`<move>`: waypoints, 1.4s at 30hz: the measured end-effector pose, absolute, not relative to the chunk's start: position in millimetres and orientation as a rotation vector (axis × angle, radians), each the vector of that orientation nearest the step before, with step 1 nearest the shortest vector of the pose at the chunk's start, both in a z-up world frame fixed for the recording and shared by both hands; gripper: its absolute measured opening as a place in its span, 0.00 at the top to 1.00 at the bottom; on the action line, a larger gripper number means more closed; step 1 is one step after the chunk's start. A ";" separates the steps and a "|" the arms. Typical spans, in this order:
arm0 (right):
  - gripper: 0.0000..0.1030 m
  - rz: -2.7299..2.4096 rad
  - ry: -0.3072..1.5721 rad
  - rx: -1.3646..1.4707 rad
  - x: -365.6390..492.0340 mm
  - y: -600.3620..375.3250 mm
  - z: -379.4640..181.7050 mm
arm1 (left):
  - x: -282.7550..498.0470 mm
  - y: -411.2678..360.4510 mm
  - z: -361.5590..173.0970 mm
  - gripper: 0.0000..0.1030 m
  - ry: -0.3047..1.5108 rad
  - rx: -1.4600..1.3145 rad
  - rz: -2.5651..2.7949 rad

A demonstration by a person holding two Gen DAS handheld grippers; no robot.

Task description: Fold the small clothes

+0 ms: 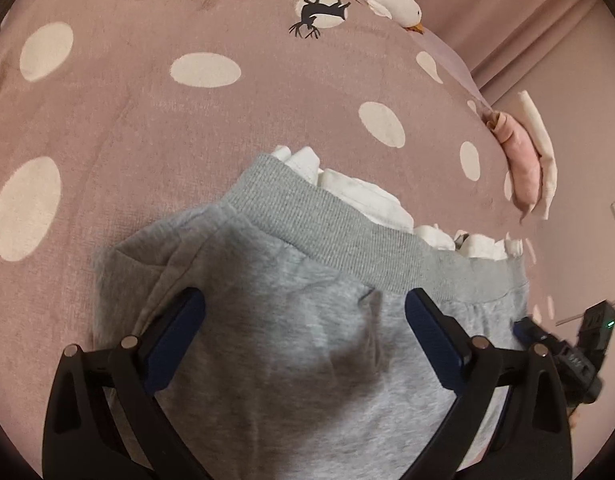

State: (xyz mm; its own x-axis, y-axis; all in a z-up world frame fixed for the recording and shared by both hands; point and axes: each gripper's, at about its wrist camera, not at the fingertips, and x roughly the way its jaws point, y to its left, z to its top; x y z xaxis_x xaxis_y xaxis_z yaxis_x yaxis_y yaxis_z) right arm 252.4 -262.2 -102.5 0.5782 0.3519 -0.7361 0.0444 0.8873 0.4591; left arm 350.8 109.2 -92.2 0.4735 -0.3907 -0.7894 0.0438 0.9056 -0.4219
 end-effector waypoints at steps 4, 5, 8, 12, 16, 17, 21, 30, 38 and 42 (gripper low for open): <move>0.43 0.187 0.914 0.412 235.3 -261.9 -92.2 | 333.5 102.2 -85.2 0.03 1.024 -0.305 -0.254; 0.43 0.191 0.910 0.401 233.5 -260.2 -89.1 | 328.7 101.6 -85.1 0.03 1.021 -0.292 -0.251; 0.43 0.207 0.905 0.386 220.8 -261.3 -88.5 | 313.0 104.5 -88.6 0.03 1.011 -0.246 -0.236; 0.43 0.203 0.923 0.392 218.4 -262.1 -97.2 | 294.0 110.2 -94.4 0.03 1.008 -0.204 -0.226; 0.43 0.195 0.936 0.400 204.2 -265.1 -104.7 | 274.6 113.0 -97.3 0.03 0.997 -0.177 -0.222; 0.43 0.195 0.935 0.402 200.3 -265.3 -104.3 | 270.3 112.5 -97.7 0.03 0.996 -0.166 -0.220; 0.43 0.187 0.943 0.405 187.2 -265.3 -99.2 | 252.7 111.0 -97.0 0.03 0.990 -0.115 -0.199; 0.42 0.170 0.952 0.392 151.2 -265.8 -96.3 | 218.3 126.3 -93.5 0.03 0.995 -0.114 -0.150; 0.42 0.121 0.952 0.493 118.4 -286.9 -102.8 | 189.7 163.2 -100.9 0.03 1.068 -0.266 -0.133; 0.42 0.139 0.913 0.511 100.8 -288.2 -95.9 | 174.8 177.7 -98.0 0.03 1.077 -0.362 -0.158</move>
State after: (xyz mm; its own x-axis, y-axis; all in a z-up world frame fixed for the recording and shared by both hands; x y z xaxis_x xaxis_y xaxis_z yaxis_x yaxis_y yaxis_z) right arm 100.8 -288.2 -95.9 0.6114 0.3268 -0.7207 0.0980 0.8725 0.4787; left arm 174.8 177.7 -98.0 0.4696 -0.3000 -0.8303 -0.0488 0.9302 -0.3637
